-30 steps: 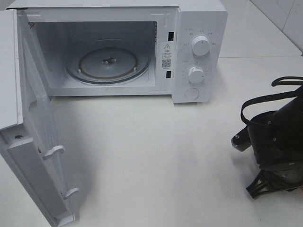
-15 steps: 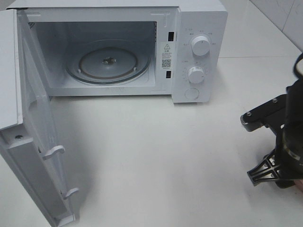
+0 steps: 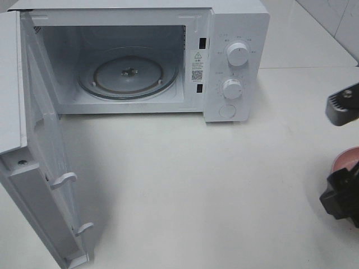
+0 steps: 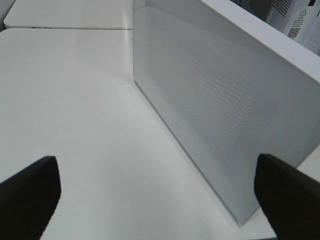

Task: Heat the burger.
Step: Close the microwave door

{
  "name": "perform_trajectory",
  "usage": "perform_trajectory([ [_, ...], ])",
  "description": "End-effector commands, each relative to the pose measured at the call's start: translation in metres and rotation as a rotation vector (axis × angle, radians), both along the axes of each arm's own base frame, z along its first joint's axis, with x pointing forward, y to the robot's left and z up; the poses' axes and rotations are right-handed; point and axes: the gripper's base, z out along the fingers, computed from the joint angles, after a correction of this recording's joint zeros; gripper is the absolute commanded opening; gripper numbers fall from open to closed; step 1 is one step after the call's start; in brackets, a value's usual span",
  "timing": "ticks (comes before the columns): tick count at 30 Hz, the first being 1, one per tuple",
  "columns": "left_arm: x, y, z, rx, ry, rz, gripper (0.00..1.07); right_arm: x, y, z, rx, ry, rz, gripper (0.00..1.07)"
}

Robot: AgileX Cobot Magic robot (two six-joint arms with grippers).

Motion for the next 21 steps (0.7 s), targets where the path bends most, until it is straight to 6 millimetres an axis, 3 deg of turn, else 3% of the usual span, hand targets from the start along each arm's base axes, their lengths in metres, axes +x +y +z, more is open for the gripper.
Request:
perform_trajectory([
  [1,-0.003,0.000,-0.001,-0.007,-0.020,0.003,0.98,-0.012,-0.008,0.011,0.018,-0.013,0.001,0.81],
  [11,-0.003,0.000,-0.001,-0.007,-0.020,0.003,0.98,-0.059,-0.037,0.038,0.128,-0.115,-0.001,0.77],
  [21,-0.003,0.000,-0.001,-0.007,-0.020,0.003,0.98,-0.082,-0.054,0.046,0.188,-0.237,0.012,0.76],
])
